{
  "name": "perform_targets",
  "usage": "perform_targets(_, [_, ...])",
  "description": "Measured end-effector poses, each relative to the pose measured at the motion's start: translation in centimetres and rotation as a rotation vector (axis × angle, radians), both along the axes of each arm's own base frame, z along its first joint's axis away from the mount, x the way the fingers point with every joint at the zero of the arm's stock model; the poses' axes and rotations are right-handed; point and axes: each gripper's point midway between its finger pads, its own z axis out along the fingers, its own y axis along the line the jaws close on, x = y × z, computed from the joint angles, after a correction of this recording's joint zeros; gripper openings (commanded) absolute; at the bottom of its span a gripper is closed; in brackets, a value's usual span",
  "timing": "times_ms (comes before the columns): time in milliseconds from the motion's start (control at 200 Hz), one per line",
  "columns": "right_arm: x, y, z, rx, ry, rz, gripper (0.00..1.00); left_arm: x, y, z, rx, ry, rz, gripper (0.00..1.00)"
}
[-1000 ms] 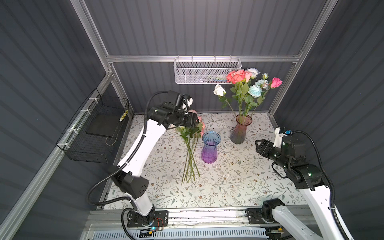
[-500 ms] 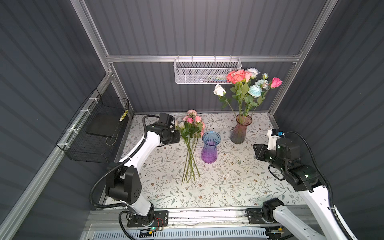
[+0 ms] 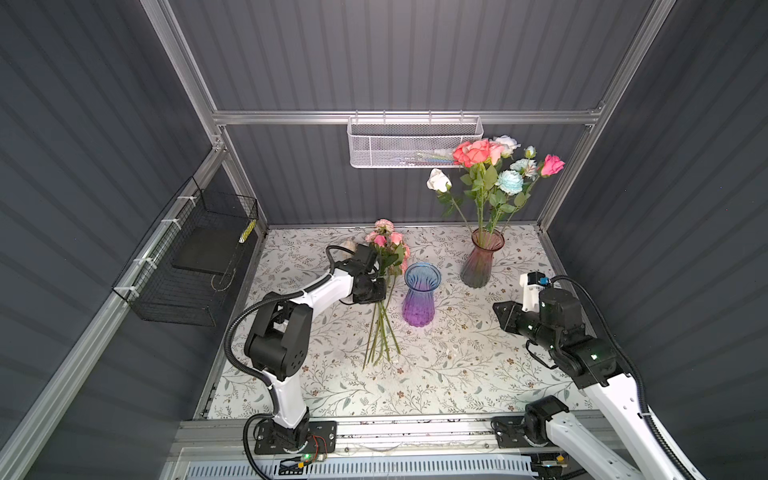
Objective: Arrange the flowers into the vase
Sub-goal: 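Lower the left gripper onto the bunch stems and close on one stem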
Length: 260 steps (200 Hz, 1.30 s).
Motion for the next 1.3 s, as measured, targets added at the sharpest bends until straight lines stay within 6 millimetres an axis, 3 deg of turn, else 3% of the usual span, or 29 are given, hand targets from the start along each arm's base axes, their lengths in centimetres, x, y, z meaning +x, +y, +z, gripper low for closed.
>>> perform_targets(295, [0.1,0.0,0.2,0.002,-0.009,-0.001,0.23,1.1,0.6,-2.8,0.087,0.018,0.023,0.17])
perform_targets(610, [0.3,0.0,0.1,-0.007,-0.008,-0.004,0.24,1.2,0.7,-2.9,0.096,0.013,0.022,0.0])
perform_targets(925, [0.4,-0.3,0.2,-0.02,-0.018,-0.009,0.24,1.3,0.5,-2.3,0.087,0.009,0.016,0.0])
perform_targets(1060, [0.4,-0.3,0.2,-0.026,-0.022,-0.011,0.24,1.1,0.6,0.8,0.053,-0.051,0.018,0.0])
perform_targets(1300, [0.6,-0.3,0.4,-0.028,-0.025,-0.009,0.25,-0.7,1.4,12.6,-0.117,-0.351,0.025,0.0])
